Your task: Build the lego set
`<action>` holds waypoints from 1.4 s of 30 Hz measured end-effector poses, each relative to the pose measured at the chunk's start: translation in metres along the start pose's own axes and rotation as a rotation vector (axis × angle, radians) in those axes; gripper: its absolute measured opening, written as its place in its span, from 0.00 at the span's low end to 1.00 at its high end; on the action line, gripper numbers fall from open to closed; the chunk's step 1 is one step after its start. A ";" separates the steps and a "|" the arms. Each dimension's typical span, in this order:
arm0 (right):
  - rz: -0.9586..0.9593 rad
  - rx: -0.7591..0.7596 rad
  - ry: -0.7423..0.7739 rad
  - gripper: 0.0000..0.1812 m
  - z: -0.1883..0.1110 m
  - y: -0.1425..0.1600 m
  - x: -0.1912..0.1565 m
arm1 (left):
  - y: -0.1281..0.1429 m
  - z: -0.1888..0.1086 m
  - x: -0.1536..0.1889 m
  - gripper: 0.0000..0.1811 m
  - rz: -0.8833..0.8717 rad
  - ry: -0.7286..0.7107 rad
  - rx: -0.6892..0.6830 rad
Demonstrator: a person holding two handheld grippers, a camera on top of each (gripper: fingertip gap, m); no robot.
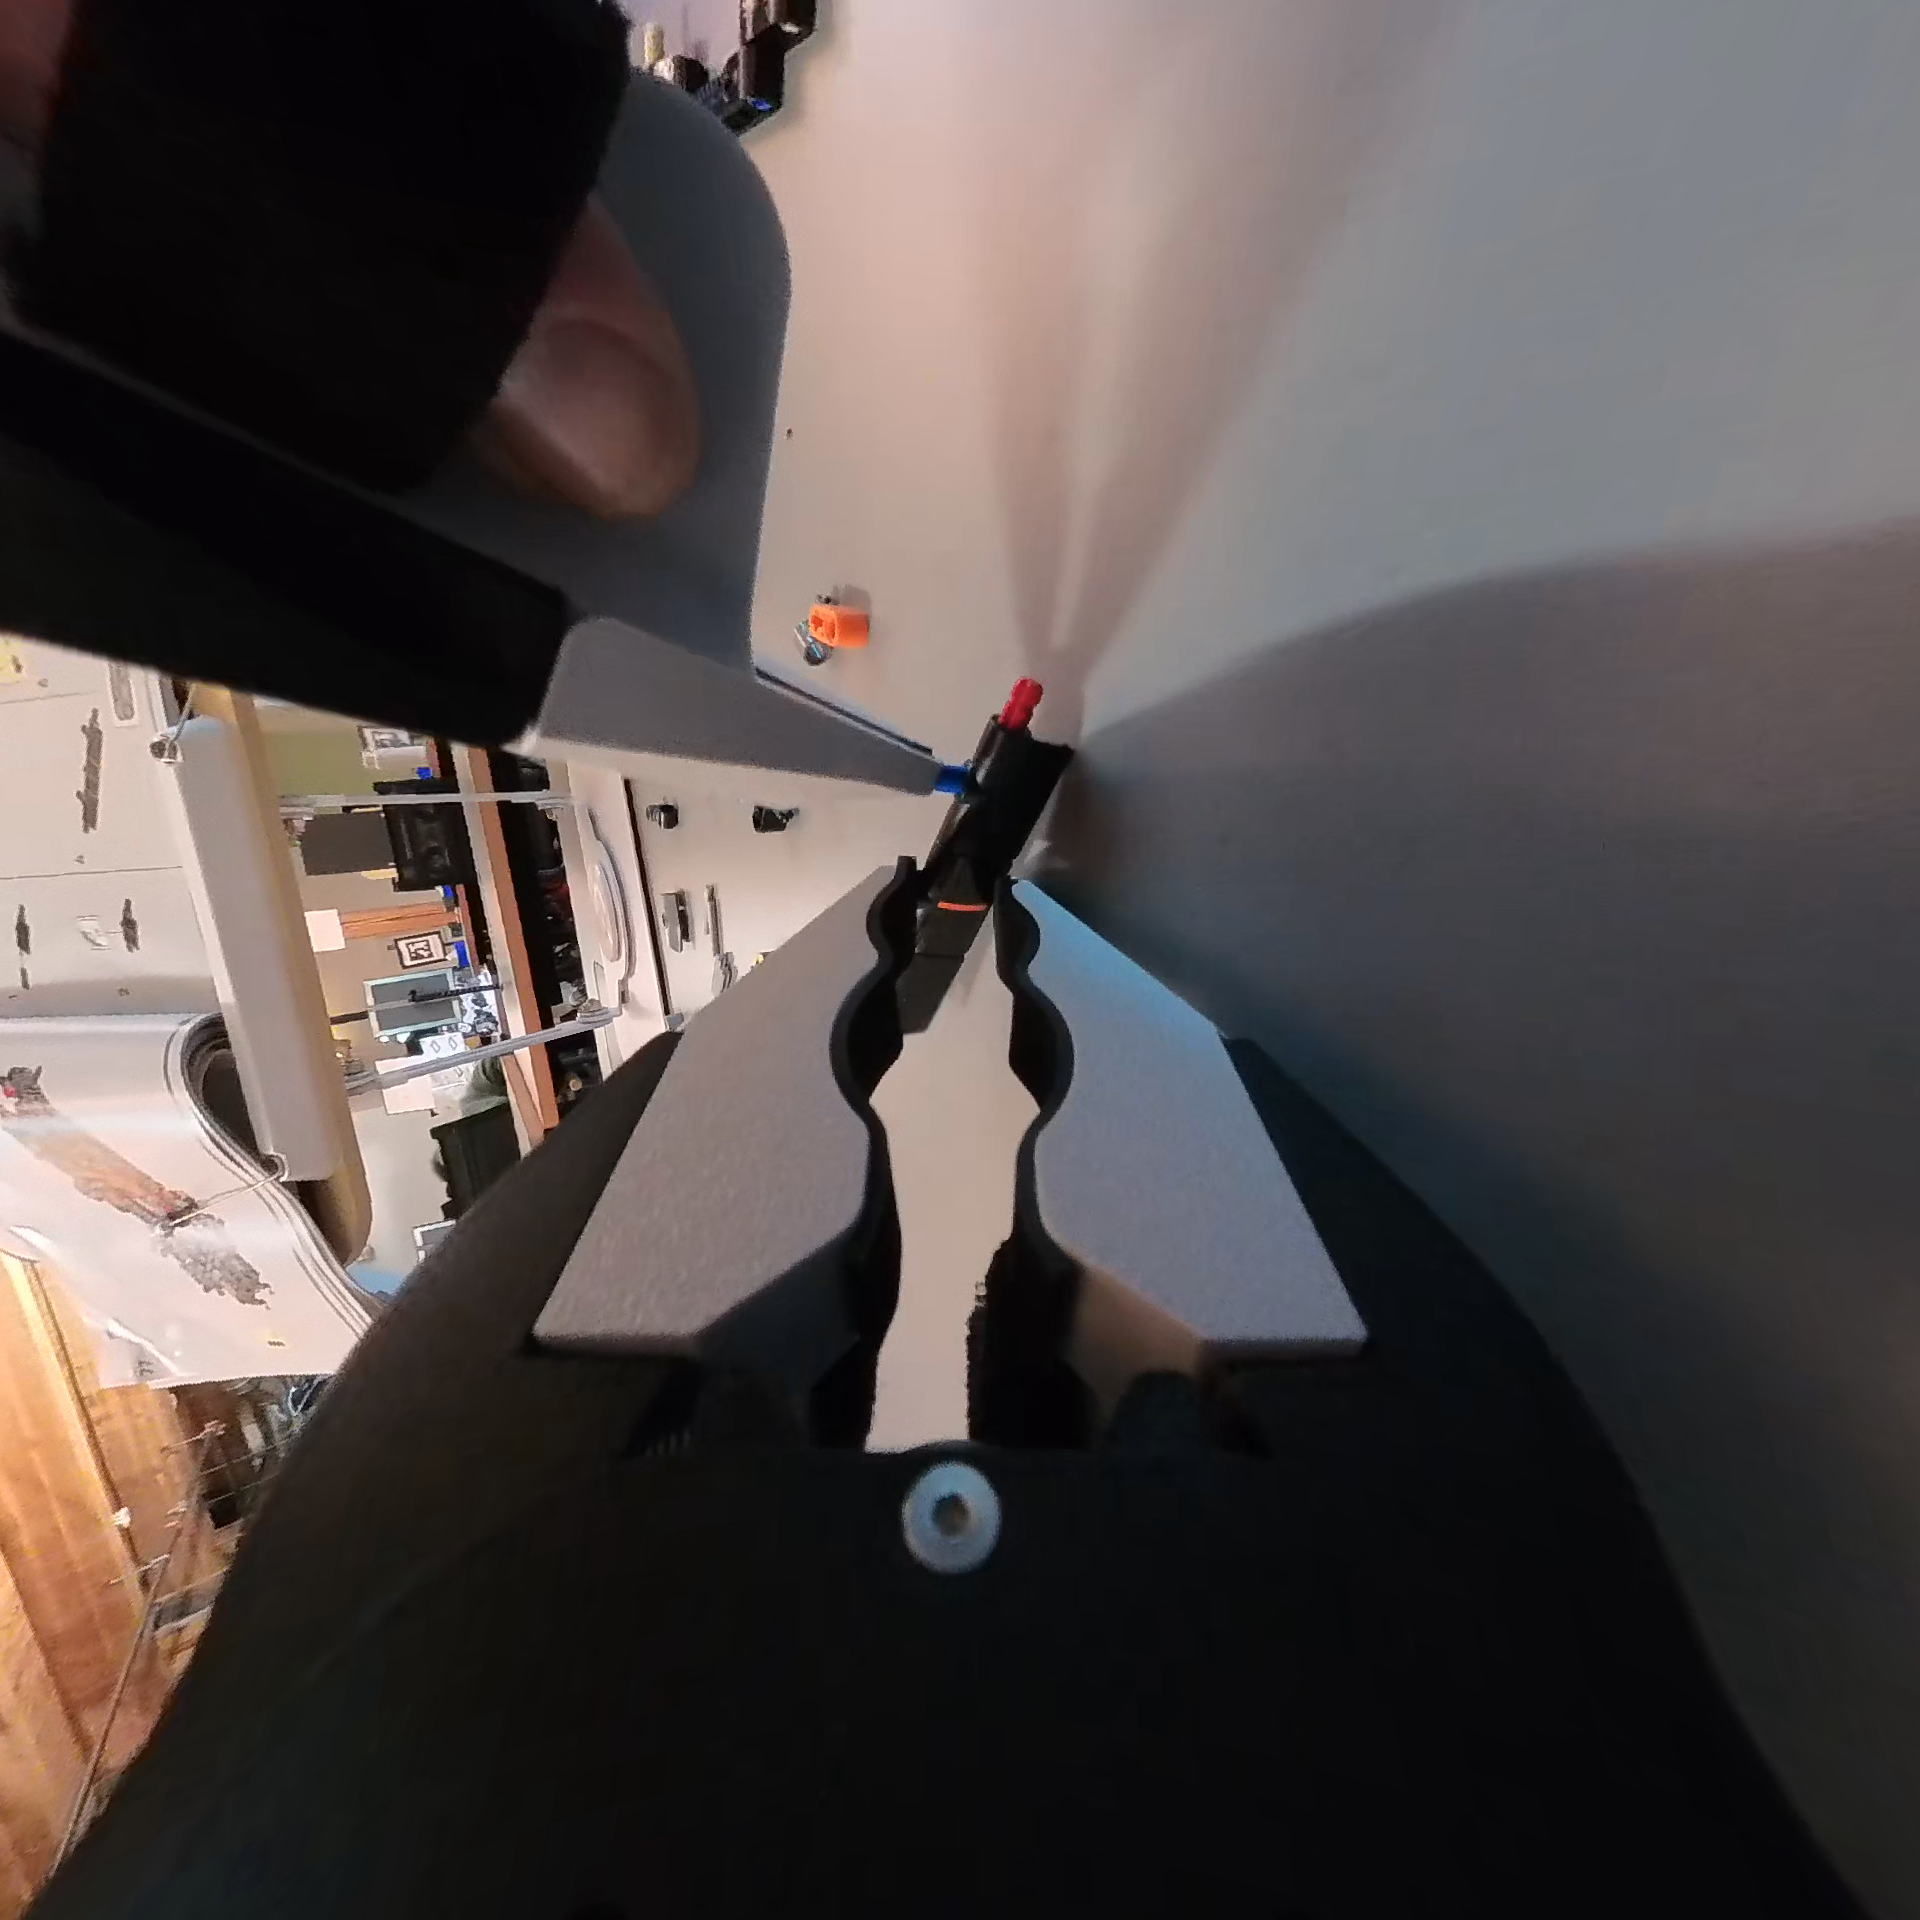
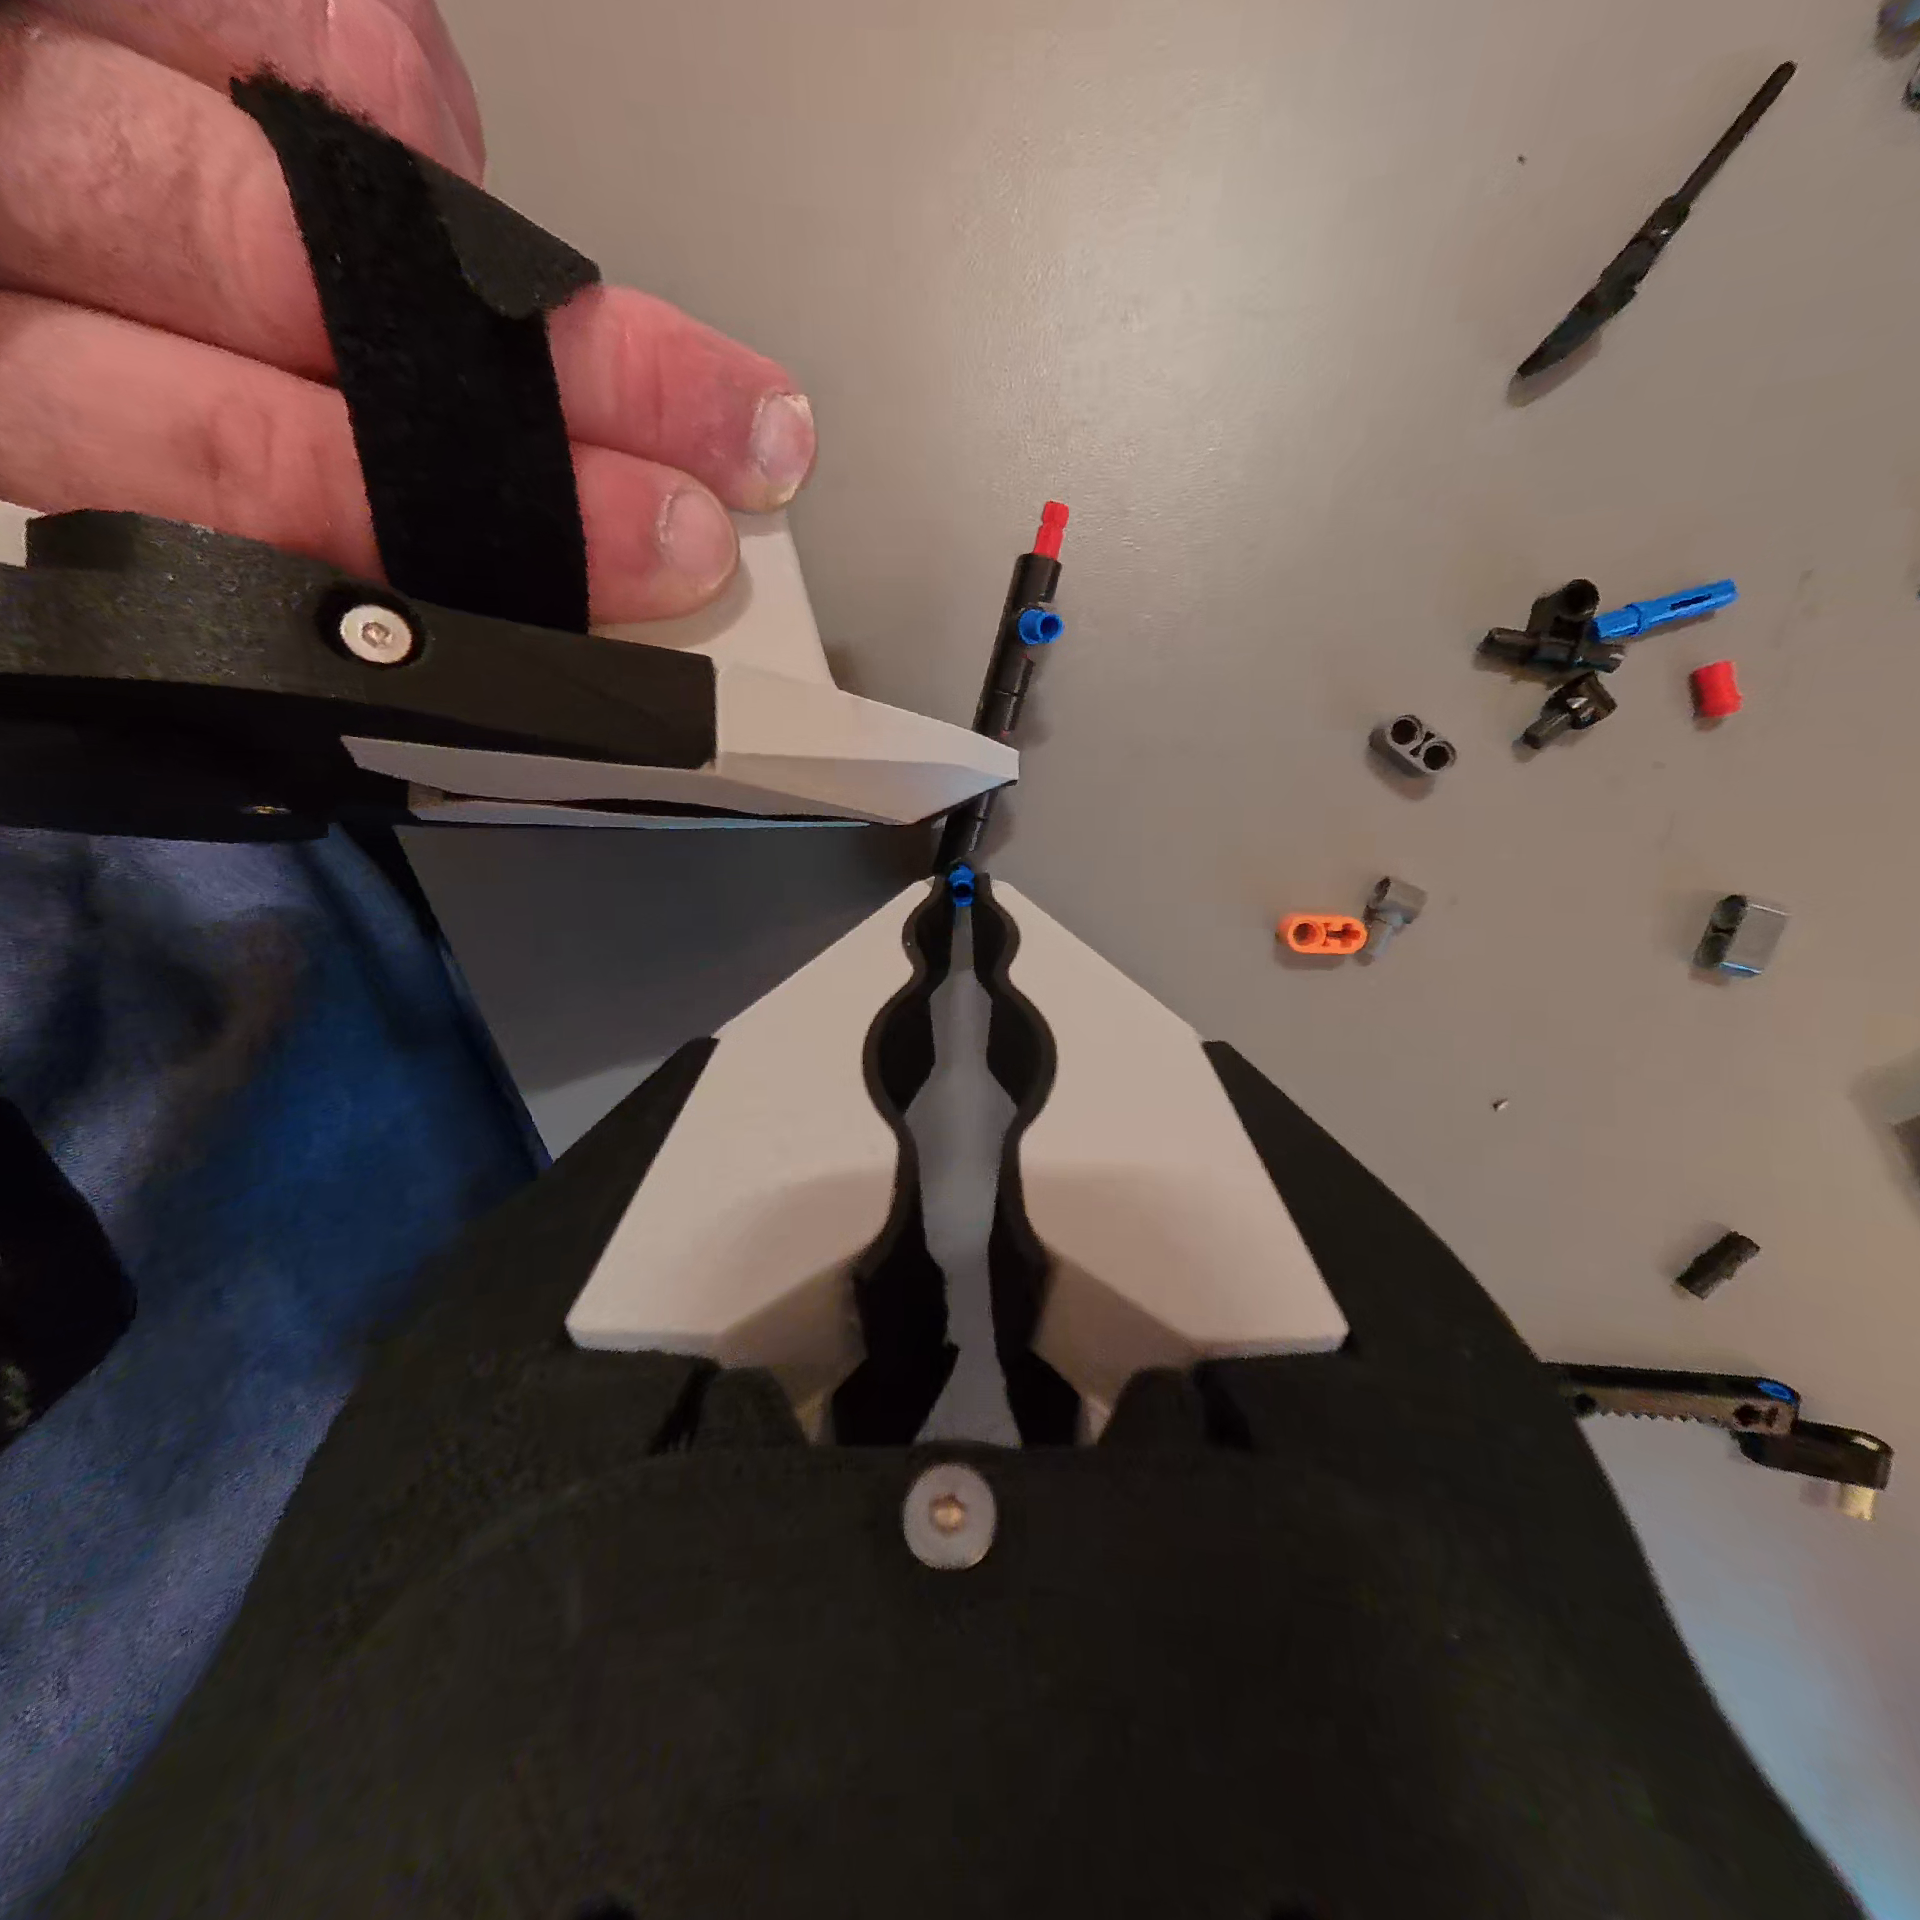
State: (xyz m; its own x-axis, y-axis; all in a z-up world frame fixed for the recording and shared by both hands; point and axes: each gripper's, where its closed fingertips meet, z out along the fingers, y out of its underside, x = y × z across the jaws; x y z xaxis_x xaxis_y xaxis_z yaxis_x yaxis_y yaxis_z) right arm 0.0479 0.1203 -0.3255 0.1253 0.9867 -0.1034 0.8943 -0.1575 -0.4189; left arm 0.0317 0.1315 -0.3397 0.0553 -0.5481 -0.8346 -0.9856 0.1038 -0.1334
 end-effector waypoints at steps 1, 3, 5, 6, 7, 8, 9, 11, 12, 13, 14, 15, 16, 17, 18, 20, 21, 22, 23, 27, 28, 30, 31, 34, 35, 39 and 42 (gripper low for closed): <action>0.010 0.007 -0.005 0.00 0.000 0.000 0.000 | 0.000 0.000 0.000 0.07 0.001 -0.003 0.000; 0.016 0.011 -0.008 0.00 0.000 0.000 0.000 | 0.000 0.000 0.000 0.07 -0.004 -0.002 0.002; 0.006 0.004 -0.002 0.00 0.000 0.000 0.000 | 0.000 0.000 0.000 0.07 0.002 -0.008 0.001; 0.002 0.001 -0.001 0.00 0.000 0.000 0.000 | 0.000 0.000 0.000 0.07 0.002 -0.009 0.000; -0.001 0.000 0.000 0.00 0.000 0.000 0.000 | 0.000 0.000 0.000 0.07 0.001 -0.009 -0.001; -0.002 -0.001 0.000 0.00 0.000 0.000 0.000 | 0.000 0.001 0.000 0.07 0.001 -0.009 -0.001; -0.004 -0.001 0.002 0.00 0.000 0.000 0.000 | 0.001 0.001 0.000 0.07 0.001 -0.009 0.000; -0.012 -0.006 0.008 0.00 0.000 0.000 0.000 | 0.001 0.001 0.000 0.07 -0.001 -0.008 -0.001; -0.015 -0.007 0.010 0.00 0.000 0.001 0.000 | 0.001 0.001 -0.001 0.07 -0.001 -0.008 -0.002; -0.018 -0.008 0.011 0.00 0.000 0.001 0.000 | 0.001 0.001 -0.001 0.07 0.001 -0.009 -0.003; -0.023 -0.008 0.014 0.00 0.000 0.001 0.000 | 0.001 0.001 -0.001 0.07 0.001 -0.009 -0.003; -0.026 -0.008 0.017 0.00 0.000 0.001 0.000 | 0.001 0.001 -0.001 0.07 -0.001 -0.008 -0.003; -0.025 -0.007 0.018 0.00 0.000 0.001 0.000 | 0.001 0.001 -0.001 0.07 0.000 -0.008 -0.003; -0.024 -0.003 0.019 0.00 0.000 0.001 -0.001 | 0.001 0.001 -0.001 0.07 0.002 -0.010 -0.004; -0.026 0.000 0.020 0.00 0.000 0.001 -0.001 | 0.001 0.001 -0.001 0.07 0.003 -0.012 -0.004; -0.035 -0.002 0.031 0.00 0.001 0.001 -0.001 | 0.001 0.001 -0.001 0.07 0.001 -0.011 -0.003; -0.038 -0.005 0.034 0.00 0.001 0.001 -0.001 | 0.001 0.001 -0.001 0.07 0.003 -0.013 -0.004; -0.041 -0.006 0.035 0.00 0.001 0.001 -0.001 | 0.001 0.001 -0.001 0.07 0.003 -0.013 -0.004; -0.044 -0.005 0.036 0.00 0.001 0.001 -0.001 | 0.000 0.001 -0.001 0.07 0.003 -0.013 -0.004; -0.057 -0.008 0.044 0.00 0.001 0.001 -0.002 | 0.000 0.001 -0.001 0.07 0.006 -0.016 -0.005; -0.060 -0.010 0.044 0.00 0.001 0.001 -0.002 | 0.000 0.001 -0.001 0.07 0.006 -0.018 -0.006; -0.062 -0.013 0.040 0.00 0.001 0.001 -0.002 | 0.000 0.001 -0.001 0.07 0.005 -0.016 -0.005; -0.066 -0.013 0.043 0.00 0.001 0.001 -0.002 | 0.000 0.001 -0.001 0.07 0.004 -0.015 -0.003; -0.081 -0.018 0.045 0.00 0.001 0.001 -0.002 | 0.000 0.000 -0.001 0.07 0.005 -0.008 -0.005; -0.084 -0.017 0.043 0.00 0.001 0.001 -0.002 | 0.000 0.000 -0.001 0.07 0.003 -0.004 -0.005; -0.081 -0.006 0.053 0.00 0.001 0.001 -0.004 | 0.000 -0.001 -0.001 0.07 0.005 -0.013 -0.003; -0.071 0.024 0.058 0.01 0.001 0.000 -0.004 | 0.000 -0.001 -0.001 0.07 0.004 -0.013 -0.003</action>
State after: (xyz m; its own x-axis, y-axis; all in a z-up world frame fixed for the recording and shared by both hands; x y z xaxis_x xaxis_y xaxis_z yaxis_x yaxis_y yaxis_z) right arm 0.0475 0.1164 -0.3259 0.0875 0.9959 -0.0209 0.8914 -0.0876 -0.4447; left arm 0.0316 0.1314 -0.3385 0.0530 -0.5368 -0.8420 -0.9864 0.1032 -0.1279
